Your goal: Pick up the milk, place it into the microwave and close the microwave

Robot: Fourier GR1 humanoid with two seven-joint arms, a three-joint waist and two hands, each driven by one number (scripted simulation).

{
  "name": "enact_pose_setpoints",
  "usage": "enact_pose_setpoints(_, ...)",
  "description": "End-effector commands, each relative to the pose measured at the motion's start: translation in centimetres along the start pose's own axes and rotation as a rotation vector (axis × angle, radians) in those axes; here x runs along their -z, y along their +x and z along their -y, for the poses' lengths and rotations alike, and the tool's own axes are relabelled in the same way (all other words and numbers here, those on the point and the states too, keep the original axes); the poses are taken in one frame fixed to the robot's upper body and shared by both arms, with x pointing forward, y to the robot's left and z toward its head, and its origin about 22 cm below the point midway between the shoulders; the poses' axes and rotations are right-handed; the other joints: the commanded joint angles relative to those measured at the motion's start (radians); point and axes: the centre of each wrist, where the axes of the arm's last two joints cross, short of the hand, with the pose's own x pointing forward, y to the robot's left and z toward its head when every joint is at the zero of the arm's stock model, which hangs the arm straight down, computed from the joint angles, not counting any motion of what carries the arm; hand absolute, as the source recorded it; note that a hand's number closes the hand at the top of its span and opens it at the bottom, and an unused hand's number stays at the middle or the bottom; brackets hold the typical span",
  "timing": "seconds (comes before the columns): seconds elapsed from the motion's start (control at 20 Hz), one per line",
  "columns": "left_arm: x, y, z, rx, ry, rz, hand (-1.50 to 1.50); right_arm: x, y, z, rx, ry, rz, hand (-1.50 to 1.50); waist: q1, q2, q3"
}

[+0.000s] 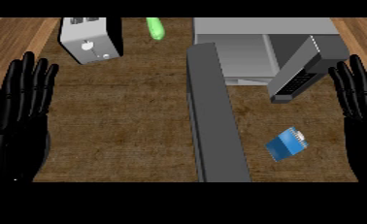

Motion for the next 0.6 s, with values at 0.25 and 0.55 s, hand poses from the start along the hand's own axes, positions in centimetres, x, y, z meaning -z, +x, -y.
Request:
enact_pose_setpoints(0.25, 0.0, -1.0, 1.6, 0.033, -0.026, 0.011, -1.50, -5.1, 2.8, -0.7, -0.079, 0.004, -0.020, -1.50, -0.001, 0.018, 0.012)
enact_pose_setpoints(0.55, -2.4, -4.0, 5.2, -0.172, 0.035, -0.191, -1.50, -8.2, 3.3, 1.1, 0.028, 0.038, -0.170, -1.50, -0.009, 0.018, 0.012)
